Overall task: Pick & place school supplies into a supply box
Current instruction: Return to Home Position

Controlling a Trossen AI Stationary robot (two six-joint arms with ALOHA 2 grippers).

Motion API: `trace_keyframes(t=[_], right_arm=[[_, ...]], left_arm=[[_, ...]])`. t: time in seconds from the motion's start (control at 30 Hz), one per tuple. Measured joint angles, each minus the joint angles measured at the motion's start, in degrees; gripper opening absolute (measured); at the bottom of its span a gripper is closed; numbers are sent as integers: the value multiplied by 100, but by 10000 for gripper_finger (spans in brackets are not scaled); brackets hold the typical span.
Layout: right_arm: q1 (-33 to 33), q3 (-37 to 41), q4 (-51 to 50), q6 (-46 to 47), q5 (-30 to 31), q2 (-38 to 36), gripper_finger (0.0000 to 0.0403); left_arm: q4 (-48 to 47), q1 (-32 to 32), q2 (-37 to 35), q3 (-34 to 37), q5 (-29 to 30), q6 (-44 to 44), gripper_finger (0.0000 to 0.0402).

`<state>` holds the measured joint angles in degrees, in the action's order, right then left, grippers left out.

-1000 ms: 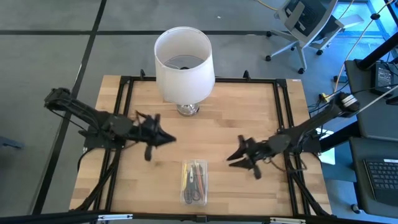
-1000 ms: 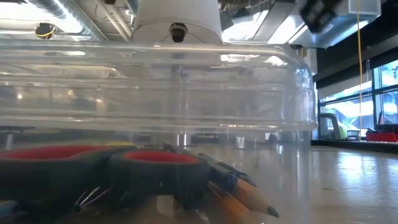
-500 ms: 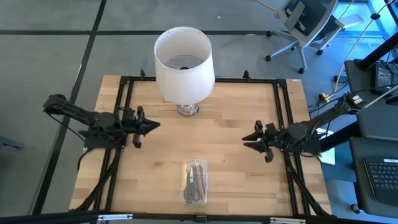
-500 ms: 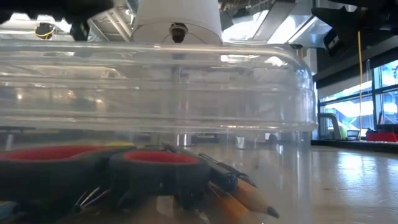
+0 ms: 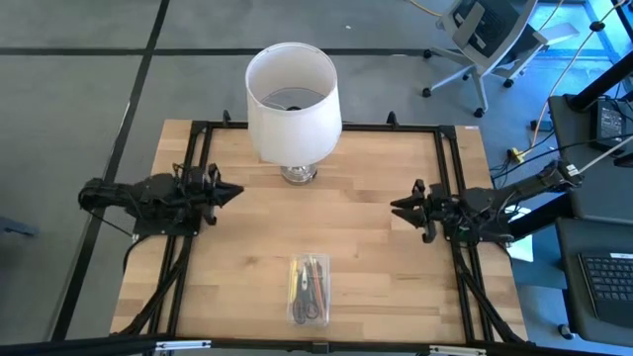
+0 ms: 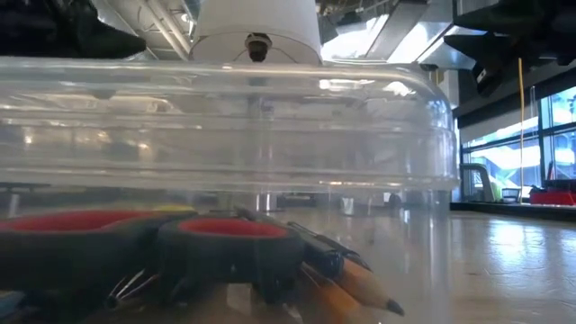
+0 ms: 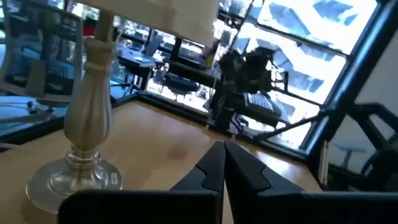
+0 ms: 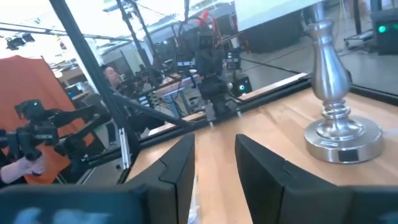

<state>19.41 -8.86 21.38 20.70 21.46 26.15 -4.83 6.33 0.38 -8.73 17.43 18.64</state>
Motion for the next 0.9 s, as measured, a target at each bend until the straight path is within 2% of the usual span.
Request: trace_keyframes(t=[0.13, 0.3, 0.57, 0.8, 0.9], right_arm=[[-86, 0, -382, -2, 10, -149, 119], [-178, 0, -520, 7, 12, -247, 119], [-174, 179, -486, -153, 145, -250, 119], [-174, 769, -288, -167, 146, -1248, 119], [-174, 850, -605, -163, 148, -1656, 120]], left_arm=[[-72, -333, -14, 219, -245, 254, 4], [694, -645, -24, 707, -715, 369, 4], [806, -941, -37, 826, -819, 402, 4], [785, -986, -22, 826, -810, 209, 4], [784, -986, -22, 826, -798, -39, 4]])
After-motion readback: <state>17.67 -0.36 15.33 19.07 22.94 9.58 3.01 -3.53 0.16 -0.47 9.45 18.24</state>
